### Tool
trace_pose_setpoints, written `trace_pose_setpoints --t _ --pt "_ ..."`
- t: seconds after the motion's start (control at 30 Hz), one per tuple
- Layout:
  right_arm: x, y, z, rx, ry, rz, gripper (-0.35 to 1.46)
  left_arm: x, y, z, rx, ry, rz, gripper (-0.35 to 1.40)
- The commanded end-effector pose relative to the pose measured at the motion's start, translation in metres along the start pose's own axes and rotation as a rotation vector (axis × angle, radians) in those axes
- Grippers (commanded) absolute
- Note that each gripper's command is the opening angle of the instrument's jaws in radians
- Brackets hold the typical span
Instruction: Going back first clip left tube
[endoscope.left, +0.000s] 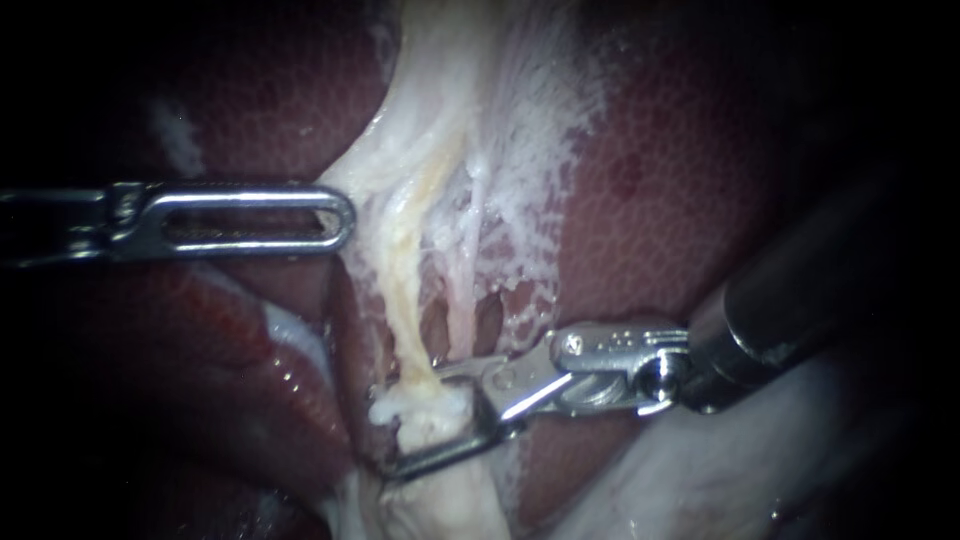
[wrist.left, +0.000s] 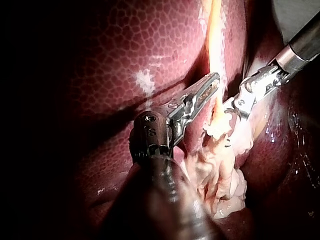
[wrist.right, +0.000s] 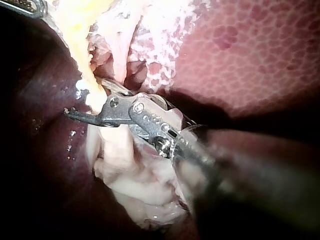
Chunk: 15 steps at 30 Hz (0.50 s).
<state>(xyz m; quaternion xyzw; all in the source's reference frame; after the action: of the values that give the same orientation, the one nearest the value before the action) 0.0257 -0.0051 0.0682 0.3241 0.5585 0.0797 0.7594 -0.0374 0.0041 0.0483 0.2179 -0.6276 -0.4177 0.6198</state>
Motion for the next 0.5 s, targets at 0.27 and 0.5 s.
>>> trace_pose_setpoints --t 0.27,0.5 --pt "-0.0005 0.0001 -0.0007 -0.01 0.002 -0.017 0.58 -0.0001 -0.0001 -0.0002 0.001 0.0 0.0 -0.35" --pt "-0.0006 0.0 -0.0012 -0.009 0.002 -0.017 0.58 -0.0001 -0.0001 -0.0002 0.001 0.0 0.0 -0.35"
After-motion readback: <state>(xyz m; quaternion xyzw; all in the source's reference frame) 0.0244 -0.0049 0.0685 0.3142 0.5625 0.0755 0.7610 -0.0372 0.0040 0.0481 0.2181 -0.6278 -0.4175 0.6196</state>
